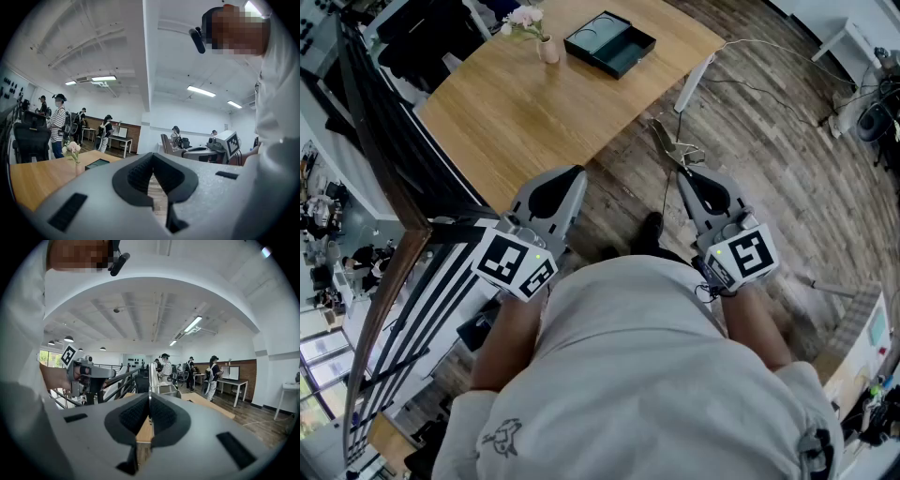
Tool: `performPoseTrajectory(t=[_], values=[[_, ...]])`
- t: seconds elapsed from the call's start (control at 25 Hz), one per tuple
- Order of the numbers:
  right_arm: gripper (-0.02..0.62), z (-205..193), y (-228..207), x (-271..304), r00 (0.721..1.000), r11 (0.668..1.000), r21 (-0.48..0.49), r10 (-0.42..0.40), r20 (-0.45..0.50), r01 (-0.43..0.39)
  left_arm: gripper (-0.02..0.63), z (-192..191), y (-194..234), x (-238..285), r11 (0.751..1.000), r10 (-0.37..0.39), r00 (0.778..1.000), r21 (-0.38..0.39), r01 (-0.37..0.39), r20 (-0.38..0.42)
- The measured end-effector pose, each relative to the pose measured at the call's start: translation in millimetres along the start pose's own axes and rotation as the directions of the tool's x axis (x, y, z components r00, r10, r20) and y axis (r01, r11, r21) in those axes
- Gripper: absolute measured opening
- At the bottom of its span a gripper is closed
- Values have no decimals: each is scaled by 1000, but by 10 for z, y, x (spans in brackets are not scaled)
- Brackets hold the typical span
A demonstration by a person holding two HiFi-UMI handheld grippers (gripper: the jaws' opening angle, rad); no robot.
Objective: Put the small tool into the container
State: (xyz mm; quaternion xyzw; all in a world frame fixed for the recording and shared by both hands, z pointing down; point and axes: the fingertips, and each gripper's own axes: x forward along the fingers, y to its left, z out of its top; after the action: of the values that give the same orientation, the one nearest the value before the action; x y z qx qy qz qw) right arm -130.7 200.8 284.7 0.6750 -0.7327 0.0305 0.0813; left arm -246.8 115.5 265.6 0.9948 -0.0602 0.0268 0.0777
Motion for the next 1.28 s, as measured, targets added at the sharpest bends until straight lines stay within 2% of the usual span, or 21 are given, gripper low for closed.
performPoseTrajectory(t=[0.52,0.84,1.28], values=[[9,-53,-151,13,1000,1000,11,1,8,-1,6,-66,7,147,1000,-2,1000,-8,2,-14],[9,-129,-330,68,1000,998,57,15,-2,-15,6,-107,36,361,999,-7,1000,-44,6,-30],[9,-265,-1015,189,999,998,58,29,-24,-27,6,-175,116,1062,998,-6,998,-58,2,-68]])
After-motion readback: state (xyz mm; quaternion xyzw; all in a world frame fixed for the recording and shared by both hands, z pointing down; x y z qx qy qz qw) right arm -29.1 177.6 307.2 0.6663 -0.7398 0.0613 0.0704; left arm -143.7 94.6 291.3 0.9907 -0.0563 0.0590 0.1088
